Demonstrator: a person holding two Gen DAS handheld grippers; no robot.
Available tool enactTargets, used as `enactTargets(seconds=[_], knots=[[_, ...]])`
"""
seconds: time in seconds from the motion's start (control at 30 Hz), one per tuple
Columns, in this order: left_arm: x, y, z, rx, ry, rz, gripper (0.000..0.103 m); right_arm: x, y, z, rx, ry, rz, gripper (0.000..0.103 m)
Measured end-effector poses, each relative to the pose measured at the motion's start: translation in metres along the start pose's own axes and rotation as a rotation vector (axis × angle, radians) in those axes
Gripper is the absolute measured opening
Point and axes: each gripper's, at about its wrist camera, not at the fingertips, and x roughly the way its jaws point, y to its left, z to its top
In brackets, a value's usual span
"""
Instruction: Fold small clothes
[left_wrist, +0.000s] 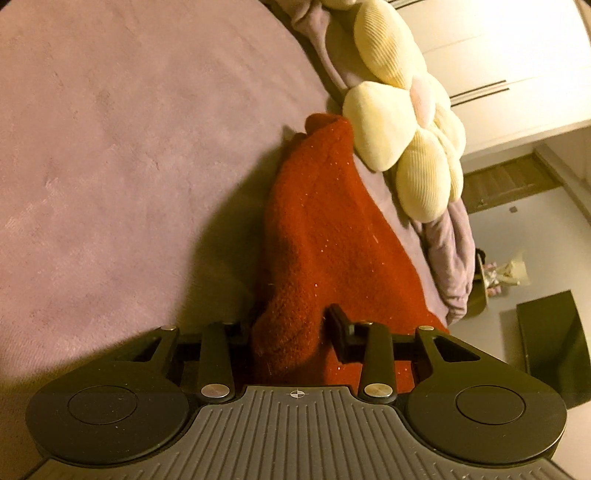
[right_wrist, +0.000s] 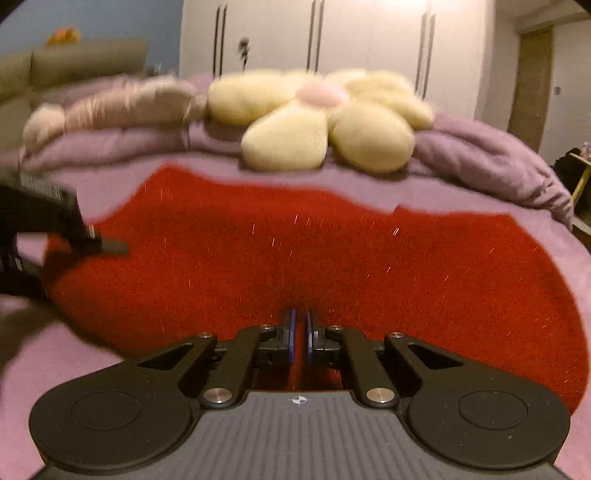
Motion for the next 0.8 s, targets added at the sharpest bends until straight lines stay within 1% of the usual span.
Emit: enactTargets(seconds=[0.07,0.1,0.13,0.2,0.3,0.33,0.37,0.43,0.5,0.57,0.7,0.8], knots=[[-0.001,-0.003,0.000,0.015,-0.008,0.010,0.032,-0.005,0.001,-0.002,-0.014,-0.063,-0.014,0.007],[-0.002,-0.005,0.000,0.028,-0.012,0.014,0.031,0.005,0.003,-0.006,-0.033,-0.006,-0.011,0.008],[-0.003,-0.009,-0.001,0.043,-0.015,0.022,0.028,0.019,0.004,-0.010,-0.051,0.090,0.007,0.008],[-0.007,-0.016,-0.002,0.072,-0.029,0.025,0.027,0.018,0.006,-0.010,-0.099,0.075,0.001,0.008],[-0.014,-0.028,-0.001,0.106,-0.041,0.021,0.026,0.003,-0.006,0.001,-0.048,0.035,0.014,0.008],[-0.017,-0.034,-0.001,0.120,-0.044,0.018,0.025,-0.004,-0.013,0.001,-0.031,0.012,-0.005,0.010],[-0.019,-0.041,-0.001,0.144,-0.050,0.014,0.025,-0.009,-0.020,0.000,-0.019,-0.001,-0.046,0.013],[-0.024,-0.058,-0.003,0.190,-0.061,0.002,0.025,-0.018,-0.037,-0.005,0.023,-0.006,-0.111,0.014],[-0.027,-0.077,-0.006,0.237,-0.067,-0.016,0.024,-0.024,-0.056,-0.008,0.068,0.010,-0.189,0.014],[-0.029,-0.097,-0.012,0.290,-0.069,-0.033,0.024,-0.035,-0.077,-0.014,0.106,-0.002,-0.242,0.014],[-0.018,-0.148,-0.036,0.414,-0.060,-0.072,0.024,-0.047,-0.108,-0.021,0.163,-0.004,-0.324,0.014],[0.003,-0.187,-0.063,0.534,-0.031,-0.092,0.024,-0.053,-0.126,-0.029,0.179,0.002,-0.407,0.014]])
